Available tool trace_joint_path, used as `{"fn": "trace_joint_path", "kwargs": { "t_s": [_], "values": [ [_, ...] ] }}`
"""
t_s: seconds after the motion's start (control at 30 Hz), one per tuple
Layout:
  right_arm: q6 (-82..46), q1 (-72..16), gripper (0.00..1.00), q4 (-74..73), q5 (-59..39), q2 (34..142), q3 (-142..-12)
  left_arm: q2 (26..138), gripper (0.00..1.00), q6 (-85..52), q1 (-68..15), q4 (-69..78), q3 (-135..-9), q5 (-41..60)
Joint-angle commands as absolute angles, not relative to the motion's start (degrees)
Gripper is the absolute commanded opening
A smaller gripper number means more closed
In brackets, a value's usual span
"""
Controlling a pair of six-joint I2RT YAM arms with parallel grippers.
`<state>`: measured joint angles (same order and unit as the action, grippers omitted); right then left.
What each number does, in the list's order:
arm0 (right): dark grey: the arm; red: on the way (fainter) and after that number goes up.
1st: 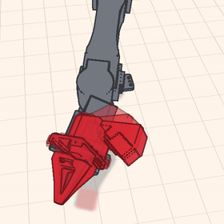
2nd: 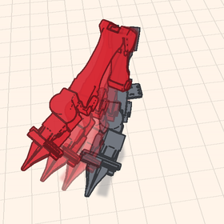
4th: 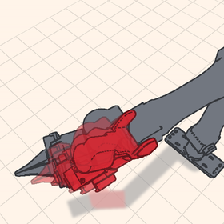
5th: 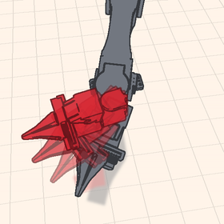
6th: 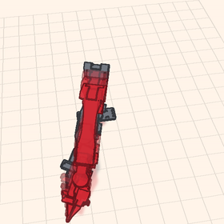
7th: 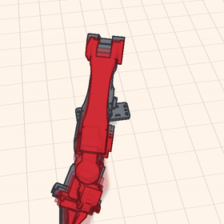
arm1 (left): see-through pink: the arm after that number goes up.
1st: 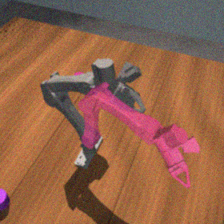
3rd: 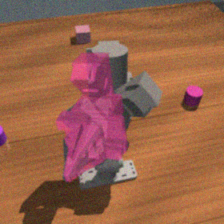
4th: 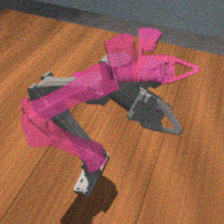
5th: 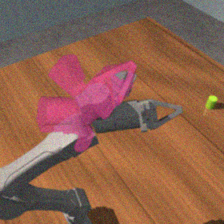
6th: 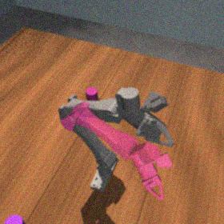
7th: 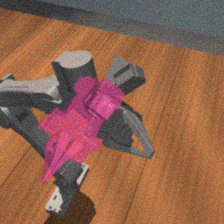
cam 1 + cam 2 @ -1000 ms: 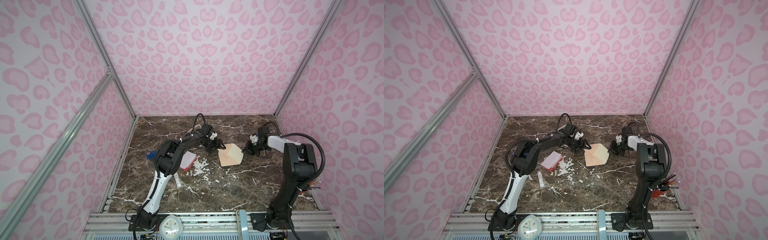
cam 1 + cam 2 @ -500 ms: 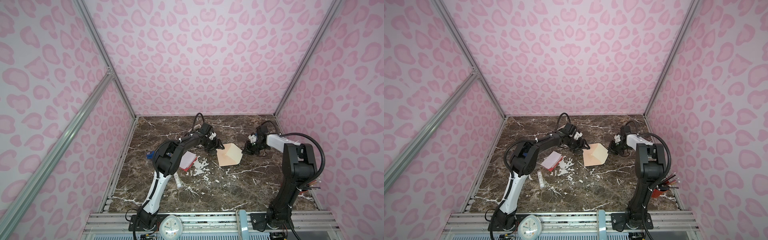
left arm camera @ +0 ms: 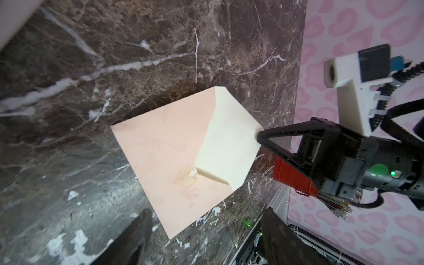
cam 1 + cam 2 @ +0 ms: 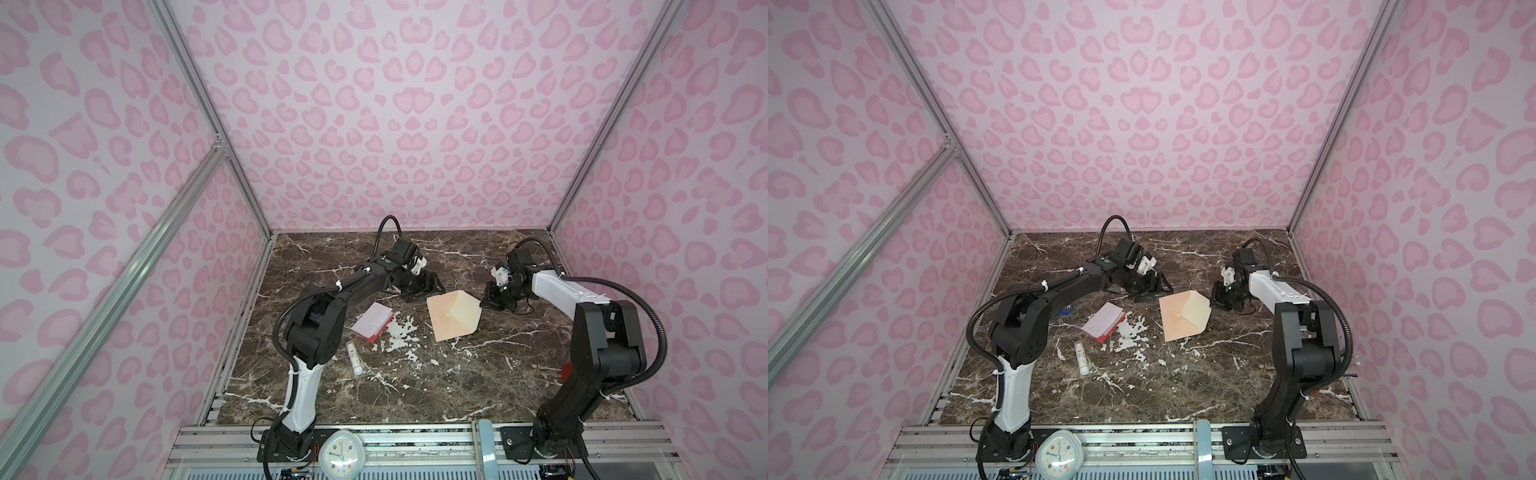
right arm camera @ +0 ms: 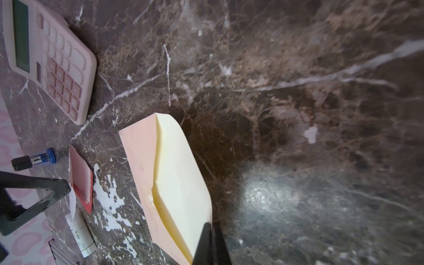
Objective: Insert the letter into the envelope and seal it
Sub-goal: 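Drag the peach envelope toward the robot with the right gripper while the left gripper withdraws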
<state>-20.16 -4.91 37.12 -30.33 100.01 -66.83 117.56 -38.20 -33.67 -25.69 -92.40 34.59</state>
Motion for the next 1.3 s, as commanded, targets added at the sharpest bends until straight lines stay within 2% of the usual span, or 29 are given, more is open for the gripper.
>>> {"fn": "trace_joint_path", "kwargs": {
  "t_s": [0.0,0.37,0.83,1.27],
  "values": [
    [-23.6,-6.9,0.02,35.7,-31.6,98.1,-64.6,113.6,0.78,-36.5,-33.1,-26.7,-90.2,33.1],
    [-33.8,-14.7,0.05,31.0,-29.3,89.2,-55.2,100.6,0.78,-33.9,-28.4,-30.9,-82.6,29.0],
    [-50.6,-26.6,0.07,22.7,-17.7,79.4,-43.2,93.4,0.79,-31.6,-25.8,-34.6,-80.3,28.8],
    [-58.0,-35.9,0.09,19.9,-11.9,81.7,-42.2,90.4,0.79,-28.5,-23.8,-37.2,-80.0,30.5]
  ]
}}
